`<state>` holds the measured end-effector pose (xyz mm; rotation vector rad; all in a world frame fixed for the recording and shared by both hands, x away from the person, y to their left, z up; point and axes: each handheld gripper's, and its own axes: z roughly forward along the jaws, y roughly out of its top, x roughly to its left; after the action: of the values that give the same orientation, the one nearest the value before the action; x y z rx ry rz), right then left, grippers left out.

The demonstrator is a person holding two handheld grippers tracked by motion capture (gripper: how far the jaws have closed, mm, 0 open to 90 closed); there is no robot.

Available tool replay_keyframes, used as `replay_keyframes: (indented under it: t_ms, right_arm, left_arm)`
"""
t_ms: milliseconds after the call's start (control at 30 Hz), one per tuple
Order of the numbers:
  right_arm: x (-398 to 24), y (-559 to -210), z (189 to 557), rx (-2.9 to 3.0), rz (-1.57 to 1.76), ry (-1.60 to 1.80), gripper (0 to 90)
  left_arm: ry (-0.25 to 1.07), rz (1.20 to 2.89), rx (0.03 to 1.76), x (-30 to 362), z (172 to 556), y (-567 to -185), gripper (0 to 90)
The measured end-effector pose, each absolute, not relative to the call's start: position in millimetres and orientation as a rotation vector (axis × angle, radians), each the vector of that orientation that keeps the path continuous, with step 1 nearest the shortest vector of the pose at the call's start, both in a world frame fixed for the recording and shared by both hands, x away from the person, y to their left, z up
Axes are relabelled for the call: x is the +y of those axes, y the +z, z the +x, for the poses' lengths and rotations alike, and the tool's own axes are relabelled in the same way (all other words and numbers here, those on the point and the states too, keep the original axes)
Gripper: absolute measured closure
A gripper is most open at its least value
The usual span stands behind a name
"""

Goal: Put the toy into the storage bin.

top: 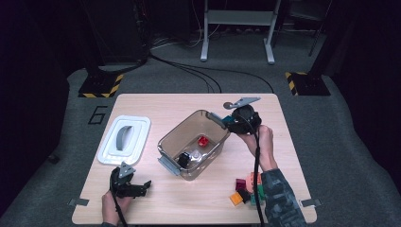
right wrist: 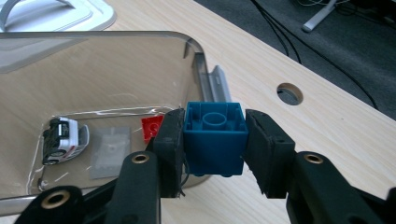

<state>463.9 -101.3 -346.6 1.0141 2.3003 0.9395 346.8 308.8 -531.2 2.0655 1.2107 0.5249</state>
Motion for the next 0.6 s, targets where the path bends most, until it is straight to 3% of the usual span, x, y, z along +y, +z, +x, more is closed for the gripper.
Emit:
replay_keyframes:
  t_ms: [600]
  right_arm:
    - [-73.2, -373.3, 466.7, 2.42, 0.944, 0.883, 58.8]
  left_arm:
    - [0.525, 2.065, 1.211, 308.8, 346.9, -531.2, 3.5]
